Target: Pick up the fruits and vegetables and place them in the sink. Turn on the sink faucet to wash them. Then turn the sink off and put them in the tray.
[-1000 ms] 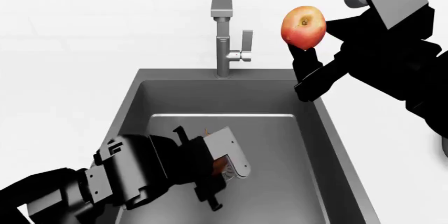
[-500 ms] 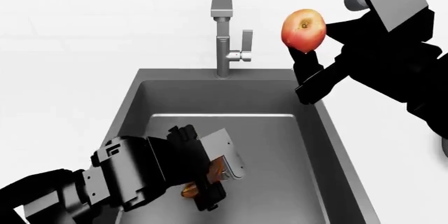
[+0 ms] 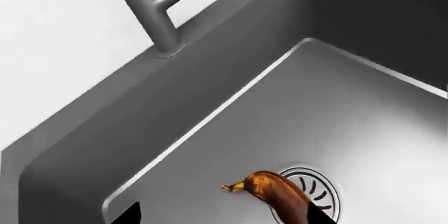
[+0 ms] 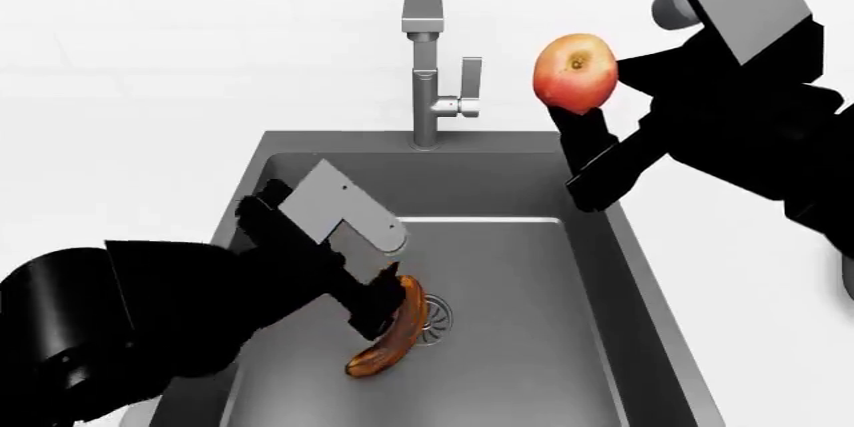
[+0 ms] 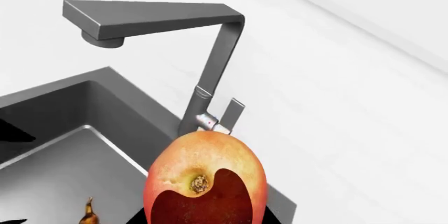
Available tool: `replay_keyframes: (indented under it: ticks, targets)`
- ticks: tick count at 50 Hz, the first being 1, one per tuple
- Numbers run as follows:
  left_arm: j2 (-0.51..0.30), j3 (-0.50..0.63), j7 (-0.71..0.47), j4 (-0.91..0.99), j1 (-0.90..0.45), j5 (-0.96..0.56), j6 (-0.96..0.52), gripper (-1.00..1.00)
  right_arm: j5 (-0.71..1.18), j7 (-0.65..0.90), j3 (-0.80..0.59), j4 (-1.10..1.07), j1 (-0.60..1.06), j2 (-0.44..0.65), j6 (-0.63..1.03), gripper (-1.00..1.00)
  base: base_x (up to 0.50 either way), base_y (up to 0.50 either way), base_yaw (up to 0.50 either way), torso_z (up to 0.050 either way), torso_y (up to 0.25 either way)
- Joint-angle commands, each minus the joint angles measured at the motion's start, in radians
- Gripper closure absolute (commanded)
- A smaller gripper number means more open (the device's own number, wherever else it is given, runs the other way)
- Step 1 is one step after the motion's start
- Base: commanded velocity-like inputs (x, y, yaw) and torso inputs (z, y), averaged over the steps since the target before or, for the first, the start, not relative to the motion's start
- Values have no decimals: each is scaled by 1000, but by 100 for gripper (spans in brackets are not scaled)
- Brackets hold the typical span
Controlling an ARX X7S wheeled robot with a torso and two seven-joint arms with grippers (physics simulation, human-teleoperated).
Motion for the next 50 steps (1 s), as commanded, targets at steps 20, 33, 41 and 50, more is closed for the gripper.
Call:
replay_keyframes:
  ticks: [20, 33, 41, 50]
  targets:
    - [-273, -534, -351, 216, 29, -553, 108, -100, -194, -299, -194, 279, 102, -244, 200, 100, 0, 0, 0, 0, 0]
    - [-278, -534, -363, 229, 14, -569, 113, -100, -361, -475, -337, 401, 78, -389, 170, 100, 0, 0, 0, 0, 0]
    - [-283, -538, -368, 235, 7, -582, 119, -100, -431, -527, -420, 451, 78, -454, 187, 100, 0, 0, 0, 0, 0]
    - [-287, -541, -365, 243, 11, -584, 126, -100, -430, -471, -408, 450, 59, -453, 184, 100, 0, 0, 0, 0, 0]
